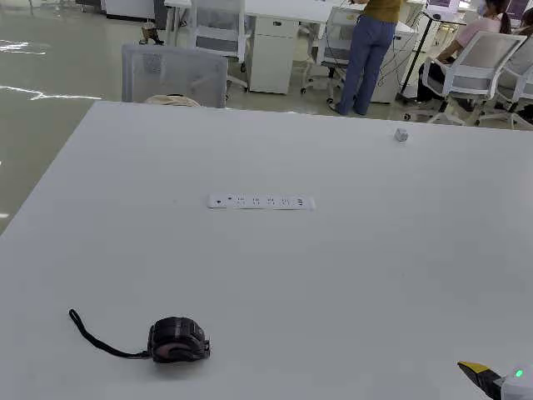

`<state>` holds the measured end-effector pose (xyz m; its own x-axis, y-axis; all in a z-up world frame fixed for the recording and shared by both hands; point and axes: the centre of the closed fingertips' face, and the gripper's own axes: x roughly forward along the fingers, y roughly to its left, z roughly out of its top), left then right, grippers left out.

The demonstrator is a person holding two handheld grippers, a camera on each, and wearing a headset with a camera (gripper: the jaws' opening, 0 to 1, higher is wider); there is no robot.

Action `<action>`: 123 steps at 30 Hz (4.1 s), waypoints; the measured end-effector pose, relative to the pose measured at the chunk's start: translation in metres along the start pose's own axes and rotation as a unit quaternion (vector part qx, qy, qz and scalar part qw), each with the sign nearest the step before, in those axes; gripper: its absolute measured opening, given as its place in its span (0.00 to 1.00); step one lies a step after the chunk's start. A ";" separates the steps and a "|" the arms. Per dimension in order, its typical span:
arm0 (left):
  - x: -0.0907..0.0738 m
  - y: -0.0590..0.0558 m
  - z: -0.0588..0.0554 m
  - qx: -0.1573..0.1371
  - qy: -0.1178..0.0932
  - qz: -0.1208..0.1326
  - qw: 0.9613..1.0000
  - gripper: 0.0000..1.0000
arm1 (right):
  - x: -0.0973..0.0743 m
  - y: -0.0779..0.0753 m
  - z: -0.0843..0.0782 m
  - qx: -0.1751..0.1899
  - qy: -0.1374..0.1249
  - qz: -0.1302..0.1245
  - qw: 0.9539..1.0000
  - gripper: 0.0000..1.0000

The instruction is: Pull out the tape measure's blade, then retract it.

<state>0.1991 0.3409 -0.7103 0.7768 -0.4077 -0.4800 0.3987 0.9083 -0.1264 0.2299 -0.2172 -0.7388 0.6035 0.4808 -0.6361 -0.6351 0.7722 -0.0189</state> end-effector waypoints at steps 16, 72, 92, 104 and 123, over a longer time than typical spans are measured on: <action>-0.001 0.000 0.000 0.000 0.001 -0.003 1.000 1.00 | -0.002 -0.004 0.001 -0.008 0.006 0.001 1.000 1.00; 0.065 -0.034 0.026 0.104 0.077 -0.121 0.984 1.00 | 0.038 0.021 0.041 -0.034 -0.009 0.051 0.998 0.95; 0.119 -0.072 0.046 0.192 0.146 -0.216 0.946 0.93 | 0.082 0.052 0.084 -0.074 -0.010 0.111 0.991 0.93; 0.152 -0.086 0.055 0.250 0.182 -0.247 0.918 0.93 | 0.115 0.080 0.116 -0.124 0.001 0.160 0.979 0.91; 0.184 -0.117 0.037 0.315 0.256 -0.313 0.859 0.86 | 0.171 0.134 0.162 -0.218 0.009 0.251 0.943 0.79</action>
<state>0.3136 0.1560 -0.7518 0.0630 -0.5564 -0.8285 0.9697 0.2306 -0.0812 0.3257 0.0361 -0.7247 0.1681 0.7304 -0.6620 -0.9790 0.2025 -0.0252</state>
